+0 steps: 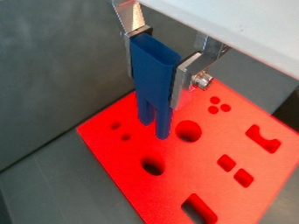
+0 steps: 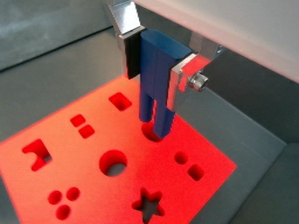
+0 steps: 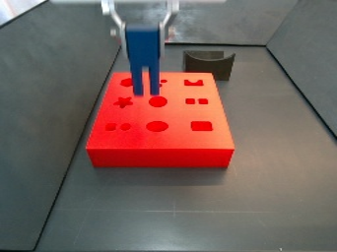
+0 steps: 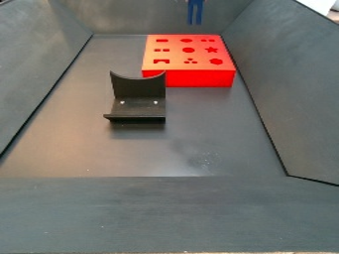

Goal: Pick up the square-circle object. Move up. Rotate the square-circle object. Place the square-circle object on the fixture. Regrasp the square-circle object. Move to above the board. Insert the square-circle object.
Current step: Insert the square-circle object.

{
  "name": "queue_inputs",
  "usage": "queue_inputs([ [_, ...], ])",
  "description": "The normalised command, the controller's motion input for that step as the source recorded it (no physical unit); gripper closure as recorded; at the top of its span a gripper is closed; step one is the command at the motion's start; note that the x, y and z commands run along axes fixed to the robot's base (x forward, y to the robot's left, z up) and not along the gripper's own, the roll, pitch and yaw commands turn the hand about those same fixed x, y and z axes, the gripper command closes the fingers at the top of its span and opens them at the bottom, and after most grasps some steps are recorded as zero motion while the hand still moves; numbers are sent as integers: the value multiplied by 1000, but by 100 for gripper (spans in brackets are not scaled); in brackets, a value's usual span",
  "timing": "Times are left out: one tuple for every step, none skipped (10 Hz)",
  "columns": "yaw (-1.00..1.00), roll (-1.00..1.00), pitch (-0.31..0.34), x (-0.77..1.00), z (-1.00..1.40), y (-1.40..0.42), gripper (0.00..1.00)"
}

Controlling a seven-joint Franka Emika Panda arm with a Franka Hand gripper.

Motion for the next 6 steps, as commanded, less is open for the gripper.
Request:
queue_inputs([
  [126,-26,-107,-237,-360,-46,100],
  [131,6,-137,-363,-231,-114,100],
  [83,37,-133,-389,-200,-146,100],
  [77,43,-136,-406,-206,-137,100],
  [123,21,-183,-400,-237,-114,100],
  [180,0,-194,-294,-269,-51,100],
])
